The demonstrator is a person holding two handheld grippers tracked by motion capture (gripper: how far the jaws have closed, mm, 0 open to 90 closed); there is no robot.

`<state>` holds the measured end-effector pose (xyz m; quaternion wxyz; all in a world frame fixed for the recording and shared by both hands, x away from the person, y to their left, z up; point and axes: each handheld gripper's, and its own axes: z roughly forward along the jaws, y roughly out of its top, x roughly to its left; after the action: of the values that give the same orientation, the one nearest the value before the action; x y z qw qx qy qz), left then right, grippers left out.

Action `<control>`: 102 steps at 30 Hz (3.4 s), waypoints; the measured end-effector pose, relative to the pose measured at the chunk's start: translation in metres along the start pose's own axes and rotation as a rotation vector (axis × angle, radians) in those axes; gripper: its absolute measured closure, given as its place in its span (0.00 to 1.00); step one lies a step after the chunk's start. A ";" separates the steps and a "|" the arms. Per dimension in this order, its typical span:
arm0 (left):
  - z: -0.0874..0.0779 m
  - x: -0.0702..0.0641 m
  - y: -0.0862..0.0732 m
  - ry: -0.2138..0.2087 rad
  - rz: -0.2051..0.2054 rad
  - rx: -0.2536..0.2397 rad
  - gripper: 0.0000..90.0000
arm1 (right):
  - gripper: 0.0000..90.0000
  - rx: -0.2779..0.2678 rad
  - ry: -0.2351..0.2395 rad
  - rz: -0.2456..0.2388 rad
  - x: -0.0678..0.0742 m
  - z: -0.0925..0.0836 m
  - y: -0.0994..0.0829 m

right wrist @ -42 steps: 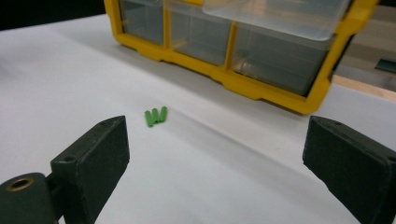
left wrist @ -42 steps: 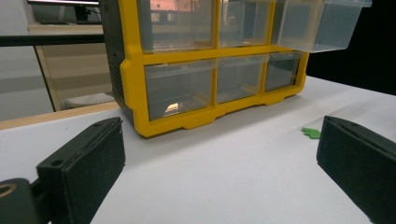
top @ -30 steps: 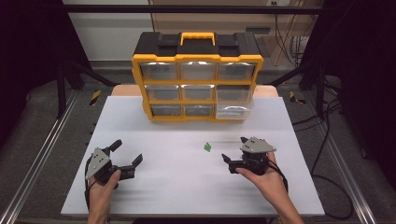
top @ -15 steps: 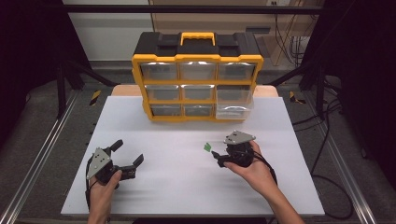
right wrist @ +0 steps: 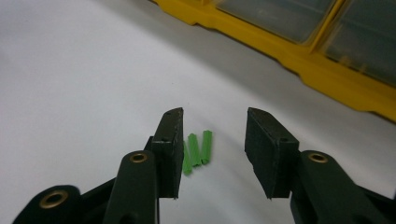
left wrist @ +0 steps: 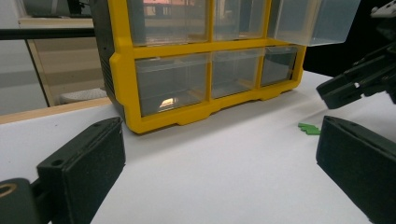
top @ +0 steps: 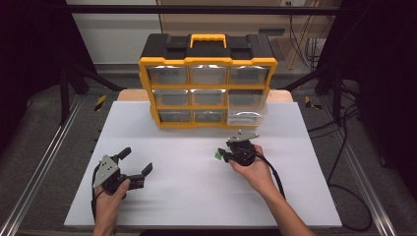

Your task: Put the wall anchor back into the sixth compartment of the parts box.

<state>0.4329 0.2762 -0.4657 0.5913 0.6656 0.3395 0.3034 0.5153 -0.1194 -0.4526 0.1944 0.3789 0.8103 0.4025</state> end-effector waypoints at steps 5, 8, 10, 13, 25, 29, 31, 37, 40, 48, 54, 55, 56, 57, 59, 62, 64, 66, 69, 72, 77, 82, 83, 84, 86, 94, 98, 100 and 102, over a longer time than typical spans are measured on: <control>0.000 0.001 0.000 0.002 -0.003 -0.001 0.01 | 0.71 0.028 0.012 0.022 0.001 0.015 -0.003; -0.001 0.002 0.000 0.006 -0.003 0.001 0.02 | 0.76 0.037 0.011 0.048 0.000 0.020 -0.004; -0.001 0.002 0.000 0.008 -0.010 -0.002 0.02 | 0.79 0.045 0.009 0.049 -0.002 0.024 -0.005; -0.001 0.003 0.000 0.010 -0.010 -0.003 0.02 | 0.82 0.061 0.016 0.063 -0.003 0.029 -0.005; -0.002 0.004 0.000 0.013 -0.015 -0.007 0.02 | 0.87 0.116 0.008 0.038 -0.003 0.040 0.001; -0.002 0.004 0.000 0.013 -0.014 -0.007 0.02 | 0.88 0.129 0.006 0.036 -0.005 0.041 0.000; -0.002 0.004 0.000 0.013 -0.013 -0.006 0.02 | 0.89 0.137 0.006 0.033 -0.005 0.042 -0.001; -0.002 0.004 0.000 0.012 -0.012 -0.004 0.02 | 0.94 0.139 0.011 0.019 -0.005 0.042 -0.002; -0.002 0.004 0.000 0.013 -0.013 -0.005 0.02 | 0.94 0.107 0.010 0.000 -0.003 0.036 0.001; -0.002 0.005 -0.001 0.018 -0.014 -0.001 0.02 | 0.94 -0.024 0.006 -0.055 0.010 -0.010 0.017; -0.003 0.007 -0.001 0.023 -0.018 -0.005 0.02 | 0.94 -0.138 0.019 -0.059 0.010 -0.046 0.023; -0.003 0.008 -0.001 0.025 -0.020 -0.007 0.02 | 0.94 -0.155 0.014 -0.063 0.010 -0.051 0.023; -0.004 0.009 -0.001 0.029 -0.023 -0.008 0.02 | 0.94 -0.164 0.009 -0.061 0.009 -0.056 0.023; -0.005 0.010 -0.001 0.034 -0.027 -0.009 0.02 | 0.94 -0.177 0.006 -0.060 0.008 -0.060 0.024; -0.006 0.012 -0.002 0.039 -0.034 -0.013 0.02 | 0.94 -0.202 -0.006 -0.057 0.007 -0.070 0.026; -0.008 0.014 -0.002 0.048 -0.033 -0.013 0.02 | 0.94 -0.255 -0.022 -0.052 0.005 -0.084 0.033; -0.008 0.014 -0.002 0.050 -0.034 -0.013 0.02 | 0.94 -0.288 -0.023 -0.037 0.003 -0.095 0.040; -0.007 0.014 -0.003 0.050 -0.032 -0.012 0.02 | 0.94 -0.316 -0.025 -0.031 0.002 -0.103 0.046; -0.006 0.014 -0.002 0.051 -0.026 -0.011 0.03 | 0.94 -0.350 -0.025 -0.023 0.000 -0.114 0.058; -0.006 0.013 -0.002 0.050 -0.021 -0.008 0.03 | 0.94 -0.374 -0.040 -0.013 -0.005 -0.119 0.067; -0.007 0.014 -0.002 0.050 -0.026 -0.012 0.03 | 0.94 -0.387 -0.093 -0.005 -0.020 -0.121 0.082; -0.007 0.013 -0.001 0.046 -0.020 -0.020 0.03 | 0.94 -0.388 -0.131 0.028 -0.038 -0.117 0.094; -0.008 0.013 -0.002 0.046 -0.021 -0.019 0.03 | 0.94 -0.388 -0.137 0.030 -0.040 -0.117 0.097; -0.007 0.013 -0.002 0.047 -0.023 -0.019 0.03 | 0.94 -0.387 -0.146 0.032 -0.041 -0.117 0.099; -0.007 0.014 -0.002 0.047 -0.025 -0.019 0.03 | 0.94 -0.381 -0.181 0.027 -0.043 -0.116 0.103; -0.008 0.014 -0.002 0.044 -0.024 -0.020 0.03 | 0.94 -0.319 -0.231 0.031 -0.052 -0.107 0.114; -0.008 0.014 -0.002 0.044 -0.025 -0.021 0.03 | 0.91 -0.299 -0.233 0.039 -0.059 -0.104 0.117; -0.008 0.014 -0.002 0.045 -0.024 -0.020 0.03 | 0.81 -0.300 -0.238 0.048 -0.062 -0.103 0.117; -0.008 0.015 -0.001 0.047 -0.025 -0.023 0.03 | 0.72 -0.333 -0.217 0.045 -0.059 -0.107 0.118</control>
<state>0.4346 0.2929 -0.4661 0.5944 0.6473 0.3581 0.3153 0.5407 -0.1735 -0.2939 0.3315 0.4008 0.6982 0.4920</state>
